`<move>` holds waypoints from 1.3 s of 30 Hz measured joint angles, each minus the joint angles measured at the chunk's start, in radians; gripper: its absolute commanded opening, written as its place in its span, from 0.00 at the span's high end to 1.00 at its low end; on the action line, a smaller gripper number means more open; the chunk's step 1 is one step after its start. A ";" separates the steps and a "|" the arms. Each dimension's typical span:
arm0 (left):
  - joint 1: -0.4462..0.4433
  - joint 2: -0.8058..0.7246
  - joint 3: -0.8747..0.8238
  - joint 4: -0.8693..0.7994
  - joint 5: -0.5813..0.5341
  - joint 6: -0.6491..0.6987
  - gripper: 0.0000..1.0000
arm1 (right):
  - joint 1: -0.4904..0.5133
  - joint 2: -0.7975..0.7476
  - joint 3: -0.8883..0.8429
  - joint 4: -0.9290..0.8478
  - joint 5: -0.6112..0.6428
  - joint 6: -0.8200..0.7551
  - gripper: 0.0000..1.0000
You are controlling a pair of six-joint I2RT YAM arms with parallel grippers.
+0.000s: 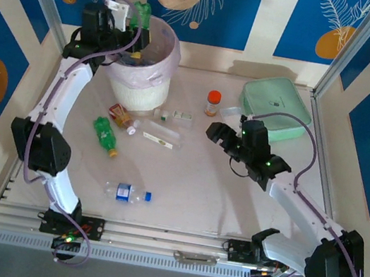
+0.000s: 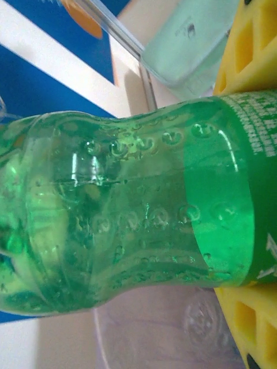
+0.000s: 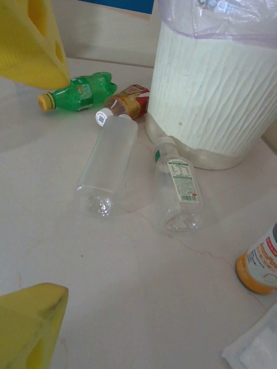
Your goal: Put the plastic bottles in the bin
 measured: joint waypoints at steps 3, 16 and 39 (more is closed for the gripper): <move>0.006 0.068 0.074 -0.087 -0.018 0.018 0.73 | -0.007 -0.034 -0.014 -0.014 0.007 0.000 0.12; 0.006 0.146 0.187 -0.253 -0.029 0.020 0.00 | -0.012 -0.015 -0.014 -0.037 -0.006 -0.016 0.10; 0.006 -0.671 -1.016 0.362 0.103 -0.346 0.00 | 0.185 0.691 0.573 -0.195 -0.225 -0.306 0.09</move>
